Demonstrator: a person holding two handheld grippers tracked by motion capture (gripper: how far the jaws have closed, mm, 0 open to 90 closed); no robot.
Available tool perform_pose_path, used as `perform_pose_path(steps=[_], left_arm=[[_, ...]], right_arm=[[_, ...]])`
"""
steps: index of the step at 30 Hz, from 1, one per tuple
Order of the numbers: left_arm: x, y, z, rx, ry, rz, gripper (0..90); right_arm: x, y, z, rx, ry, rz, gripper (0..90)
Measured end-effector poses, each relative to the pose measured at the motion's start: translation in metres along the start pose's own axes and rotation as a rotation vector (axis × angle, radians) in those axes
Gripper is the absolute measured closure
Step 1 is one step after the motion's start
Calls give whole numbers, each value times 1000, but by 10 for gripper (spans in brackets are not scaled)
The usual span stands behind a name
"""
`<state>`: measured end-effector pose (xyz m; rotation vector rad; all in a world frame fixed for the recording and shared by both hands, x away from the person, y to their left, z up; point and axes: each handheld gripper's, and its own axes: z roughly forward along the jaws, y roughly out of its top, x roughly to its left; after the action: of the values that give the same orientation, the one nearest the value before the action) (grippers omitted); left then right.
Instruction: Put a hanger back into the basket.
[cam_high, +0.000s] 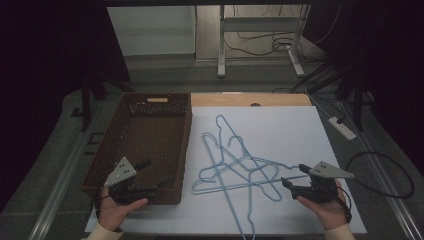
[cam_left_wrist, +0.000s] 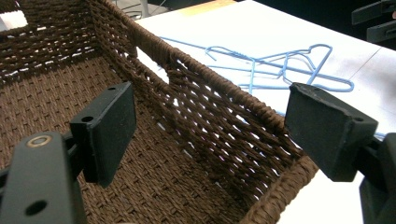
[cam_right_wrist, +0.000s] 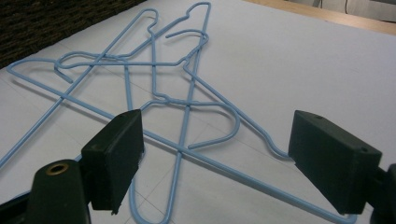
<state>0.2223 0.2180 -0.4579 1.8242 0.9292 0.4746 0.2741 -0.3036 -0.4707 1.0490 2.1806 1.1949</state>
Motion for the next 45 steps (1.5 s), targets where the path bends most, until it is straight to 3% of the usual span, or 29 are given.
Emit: perform_pose_path(steps=[19,28,39,45], left_arm=[[1,1,2,3,5,-9,191],[-2,-3,5,18,4,8,193],[-1,0,4,15,2,12,194],[0,0,5,18,1,10,195]], right_arm=[[-3,-5,4,39,7,14,212],[0,-5,8,64,6,3,231],[1,3,15,92,-3,-30,257],[0,10,23,102,11,-18,266]])
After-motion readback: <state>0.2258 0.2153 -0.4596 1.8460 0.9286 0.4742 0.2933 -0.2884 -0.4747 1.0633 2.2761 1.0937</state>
